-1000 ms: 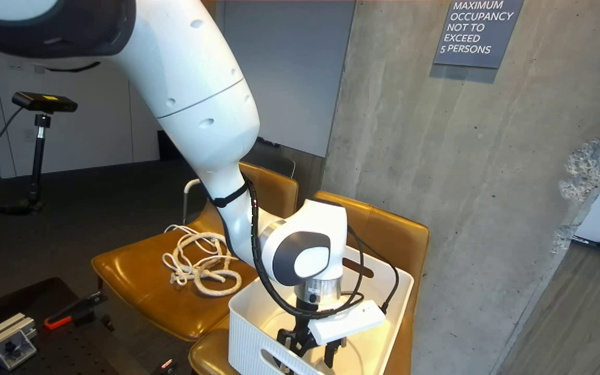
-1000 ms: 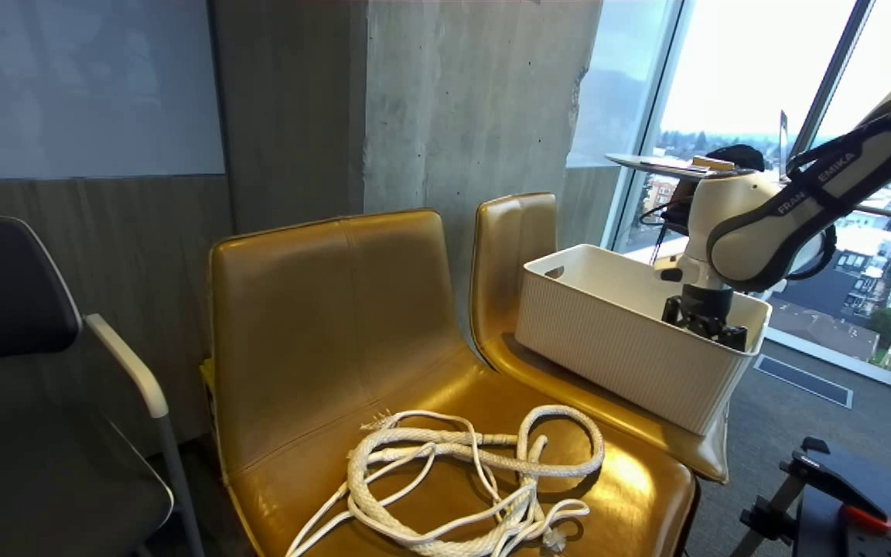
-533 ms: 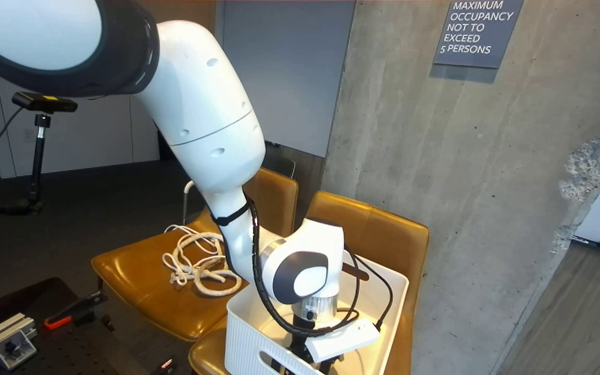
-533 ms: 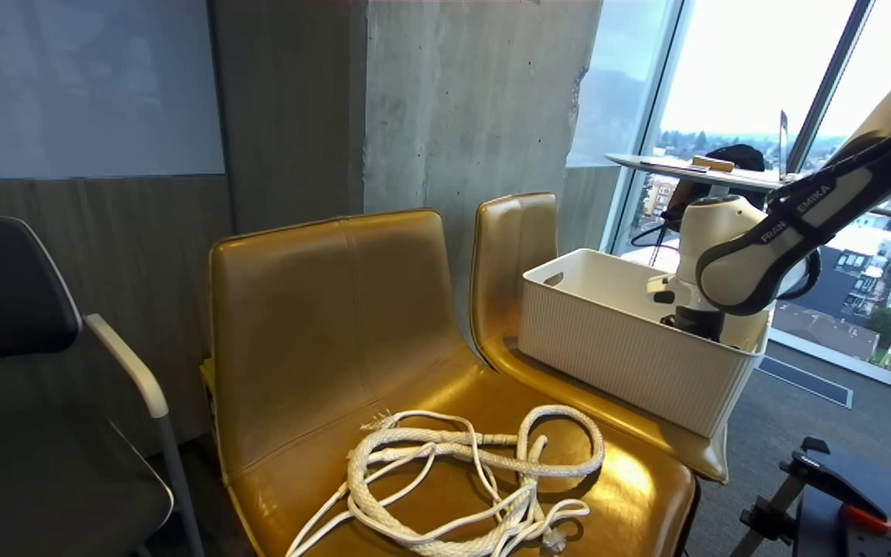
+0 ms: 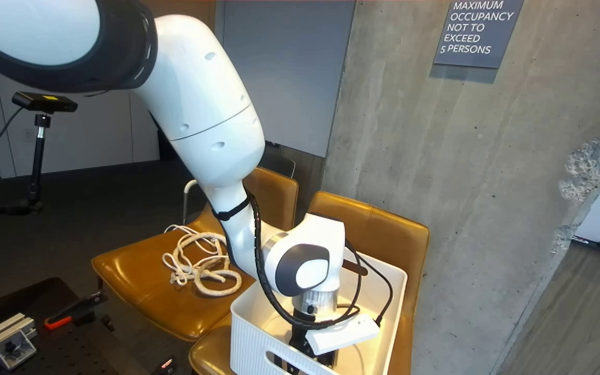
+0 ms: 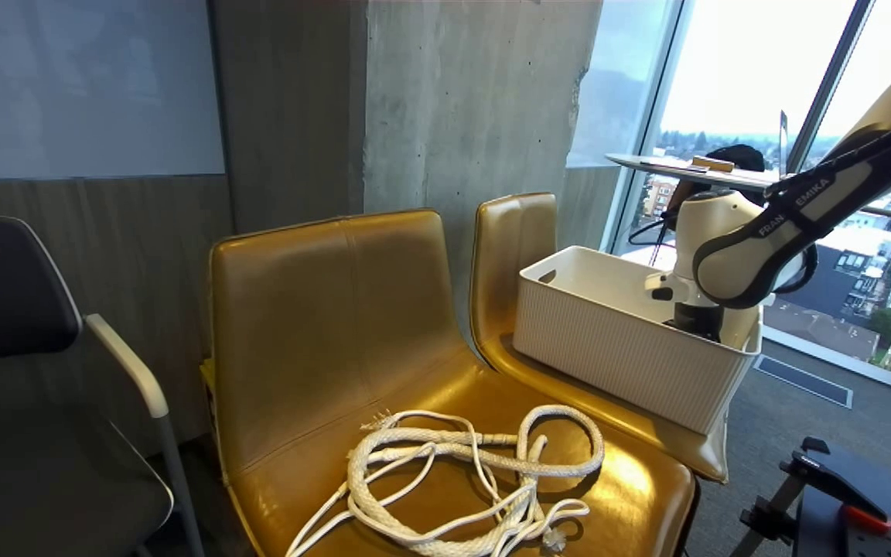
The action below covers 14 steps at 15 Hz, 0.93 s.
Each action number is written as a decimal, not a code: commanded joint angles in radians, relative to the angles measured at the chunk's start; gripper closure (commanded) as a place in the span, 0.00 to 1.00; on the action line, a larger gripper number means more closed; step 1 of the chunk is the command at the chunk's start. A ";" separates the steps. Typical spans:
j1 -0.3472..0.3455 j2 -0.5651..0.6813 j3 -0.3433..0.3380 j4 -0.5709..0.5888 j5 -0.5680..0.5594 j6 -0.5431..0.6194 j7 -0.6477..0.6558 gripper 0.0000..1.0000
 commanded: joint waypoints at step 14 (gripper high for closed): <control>0.034 -0.228 0.071 0.014 0.082 -0.191 0.154 1.00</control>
